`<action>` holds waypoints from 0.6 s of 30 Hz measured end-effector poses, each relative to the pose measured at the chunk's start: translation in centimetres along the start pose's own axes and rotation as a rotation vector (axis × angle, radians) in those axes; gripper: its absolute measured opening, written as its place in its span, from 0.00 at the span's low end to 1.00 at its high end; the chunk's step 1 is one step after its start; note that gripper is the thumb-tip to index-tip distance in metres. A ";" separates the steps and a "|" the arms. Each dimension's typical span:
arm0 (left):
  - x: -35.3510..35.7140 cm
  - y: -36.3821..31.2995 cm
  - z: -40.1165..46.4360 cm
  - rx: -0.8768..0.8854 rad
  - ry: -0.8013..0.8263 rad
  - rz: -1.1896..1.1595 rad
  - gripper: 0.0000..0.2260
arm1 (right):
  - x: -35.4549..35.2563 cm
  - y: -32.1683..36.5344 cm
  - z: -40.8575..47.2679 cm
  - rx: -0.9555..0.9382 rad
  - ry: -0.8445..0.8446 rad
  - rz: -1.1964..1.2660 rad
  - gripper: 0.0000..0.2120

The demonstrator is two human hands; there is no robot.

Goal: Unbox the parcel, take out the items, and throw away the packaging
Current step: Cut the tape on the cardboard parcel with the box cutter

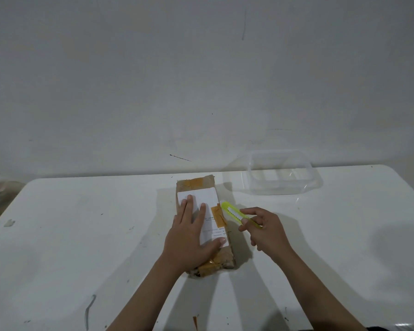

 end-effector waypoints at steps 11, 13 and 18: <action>-0.2 -0.1 0.0 -0.004 0.008 -0.017 0.43 | -0.8 -0.1 -0.1 -0.006 0.075 -0.051 0.09; -0.2 -0.1 -0.1 -0.004 0.012 -0.016 0.44 | -1.1 0.0 -0.2 -0.013 0.082 -0.060 0.09; -0.1 -0.1 0.0 0.003 0.011 -0.009 0.43 | -1.5 0.9 0.7 -0.015 0.132 -0.082 0.08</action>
Point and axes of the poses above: each hand's wrist, its own z-axis towards the middle knuckle, its own x-axis out of the palm, y = z × x, the point moved 6 cm from there along z, towards the middle knuckle, and after that the axes turned 3 degrees about z, right-handed, at the moved point
